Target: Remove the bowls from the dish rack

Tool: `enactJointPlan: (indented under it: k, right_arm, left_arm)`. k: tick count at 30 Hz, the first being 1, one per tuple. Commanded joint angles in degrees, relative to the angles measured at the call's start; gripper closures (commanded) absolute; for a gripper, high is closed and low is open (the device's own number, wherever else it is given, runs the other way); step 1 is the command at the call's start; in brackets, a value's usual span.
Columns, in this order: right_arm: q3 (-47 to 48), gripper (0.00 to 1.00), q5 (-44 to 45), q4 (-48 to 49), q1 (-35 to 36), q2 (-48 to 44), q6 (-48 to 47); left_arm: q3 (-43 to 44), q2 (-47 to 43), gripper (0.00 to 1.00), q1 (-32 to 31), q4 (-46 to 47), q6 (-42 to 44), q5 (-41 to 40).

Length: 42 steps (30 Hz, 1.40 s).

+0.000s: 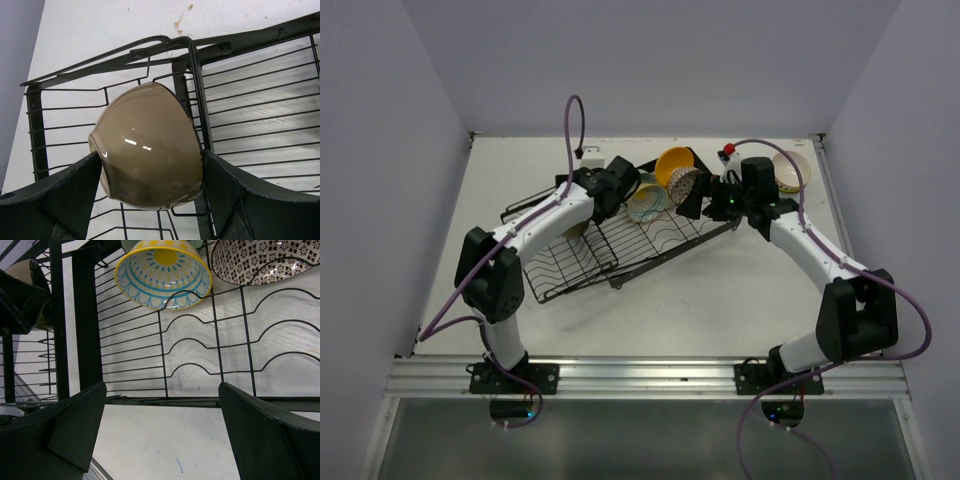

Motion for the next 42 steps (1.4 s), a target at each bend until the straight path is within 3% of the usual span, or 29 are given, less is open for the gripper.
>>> enactJointPlan:
  k: [1,10,17,20,32,35,42]
  right_arm:
    - [0.03,0.02,-0.09,1.88,0.29,0.33,-0.07]
    - [0.38,0.02,0.26,1.00,0.46,0.68,-0.69]
    - [0.73,0.02,1.41,-0.32,0.64,-0.03,-1.83]
    - [0.73,0.02,1.59,-0.67,0.64,0.15,-2.09]
    - [2.22,0.02,2.20,-2.69,2.04,-0.11,-3.15]
    - [3.01,0.02,2.73,-3.22,3.71,-0.73,-3.76]
    - [2.93,0.02,-0.70,1.25,5.91,-1.52,0.27]
  left_arm:
    - [-1.16,-1.21,0.24,1.73,3.68,0.31,-0.67]
    - [-3.35,-6.75,0.44,1.73,3.50,1.28,-0.41]
    - [-9.32,-14.74,0.70,1.64,6.22,3.12,0.30]
    - [-12.75,-18.43,0.77,1.56,7.72,3.39,0.56]
    - [-19.35,-27.57,0.80,1.82,11.85,5.40,0.12]
    - [-21.36,-30.99,0.86,1.82,18.76,8.29,0.56]
    - [-21.81,-37.86,0.85,2.08,24.15,9.28,2.75]
